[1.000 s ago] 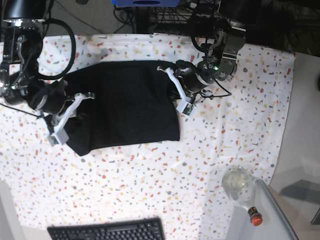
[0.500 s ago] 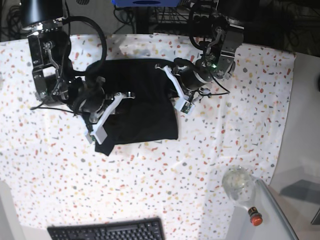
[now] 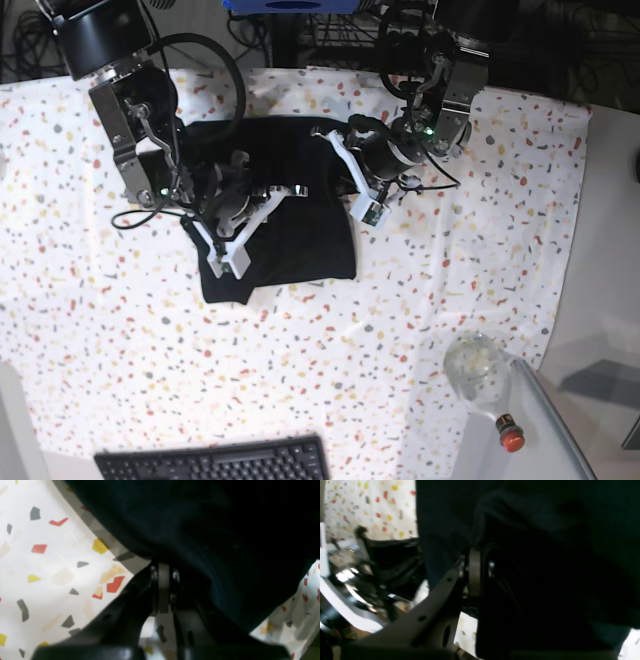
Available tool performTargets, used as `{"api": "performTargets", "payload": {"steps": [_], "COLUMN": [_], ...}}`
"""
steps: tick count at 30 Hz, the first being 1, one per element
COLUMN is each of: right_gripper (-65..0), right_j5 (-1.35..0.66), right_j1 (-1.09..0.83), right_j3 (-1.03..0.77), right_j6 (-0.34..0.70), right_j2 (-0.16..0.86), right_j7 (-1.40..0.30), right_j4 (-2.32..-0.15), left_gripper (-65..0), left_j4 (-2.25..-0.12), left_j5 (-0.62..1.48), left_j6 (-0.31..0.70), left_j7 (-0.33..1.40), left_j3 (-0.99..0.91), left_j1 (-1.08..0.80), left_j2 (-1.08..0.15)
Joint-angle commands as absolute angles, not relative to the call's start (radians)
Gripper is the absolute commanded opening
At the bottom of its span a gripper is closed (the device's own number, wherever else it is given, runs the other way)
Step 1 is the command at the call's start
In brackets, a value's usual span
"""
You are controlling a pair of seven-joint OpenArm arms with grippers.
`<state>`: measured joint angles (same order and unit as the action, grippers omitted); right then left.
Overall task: Layout the t-shirt on the table in an organized manner, then fold the t-shirt properly
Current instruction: 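Lift the shirt end with the right gripper and fold it toward the left gripper, then lay the folded end down and open the right gripper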
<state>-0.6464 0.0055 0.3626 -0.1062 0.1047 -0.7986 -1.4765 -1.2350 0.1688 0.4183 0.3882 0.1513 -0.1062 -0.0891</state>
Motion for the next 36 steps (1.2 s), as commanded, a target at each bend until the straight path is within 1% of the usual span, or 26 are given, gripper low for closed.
{"api": "performTargets", "payload": {"steps": [1,4,6,7,8,11,12,14,16,22,24,26,28,36], "right_gripper": [-63.2,-41.6,-30.0,-26.6,-25.1,-24.9,-24.8,-24.6,-24.6,-24.6,-24.6,-24.6,-24.6,-24.5], "right_j5": [-0.654,-0.653,-0.653,-0.651,-0.651,-0.651,-0.651,-0.651,-0.651,-0.651,-0.651,-0.651,-0.651,-0.651], "right_j1": [0.025,0.031,0.042,0.045,0.047,0.068,0.076,0.096,0.122,0.185,0.208,0.220,0.237,0.315], "right_j3": [0.377,0.418,0.452,0.478,0.498,0.579,0.610,0.661,0.728,0.880,0.917,0.941,0.972,1.116], "right_j6": [-0.116,-0.134,-0.134,-0.140,-0.148,-0.193,-0.223,-0.278,-0.312,-0.323,-0.349,-0.374,-0.374,-0.371], "right_j2": [0.107,0.110,0.117,0.120,0.133,0.150,0.151,0.151,0.151,0.143,0.143,0.143,0.140,0.061], "right_j7": [-0.783,-0.780,-0.754,-0.737,-0.723,-0.697,-0.691,-0.693,-0.693,-0.699,-0.699,-0.700,-0.699,-0.700], "right_j4": [-1.498,-1.501,-1.501,-1.501,-1.501,-1.501,-1.501,-1.501,-1.501,-1.501,-1.501,-1.501,-1.501,-1.497], "left_gripper": [-65.0,-65.0,-65.0,-65.0,-65.0,-65.0,-65.0,-65.0,-65.0,-65.0,-65.0,-65.0,-65.0,-65.0], "left_j4": [-1.253,-1.296,-1.365,-1.408,-1.443,-1.532,-1.555,-1.580,-1.590,-1.601,-1.615,-1.630,-1.646,-1.673], "left_j5": [0.166,0.168,0.168,0.168,0.168,0.174,0.176,0.176,0.176,0.177,0.173,0.170,0.176,0.176], "left_j6": [0.421,0.414,0.338,0.302,0.285,0.285,0.285,0.285,0.285,0.285,0.285,0.285,0.285,0.286], "left_j7": [0.401,0.417,0.464,0.486,0.498,0.512,0.512,0.509,0.507,0.504,0.504,0.506,0.507,0.509], "left_j3": [0.150,0.145,0.119,0.094,0.074,0.019,0.004,-0.015,-0.028,-0.031,-0.039,-0.081,-0.134,-0.329], "left_j1": [-0.107,-0.128,-0.153,-0.177,-0.197,-0.260,-0.283,-0.309,-0.328,-0.377,-0.401,-0.427,-0.449,-0.489], "left_j2": [-0.090,-0.117,-0.140,-0.151,-0.160,-0.205,-0.226,-0.249,-0.269,-0.298,-0.302,-0.302,-0.298,-0.300]}}
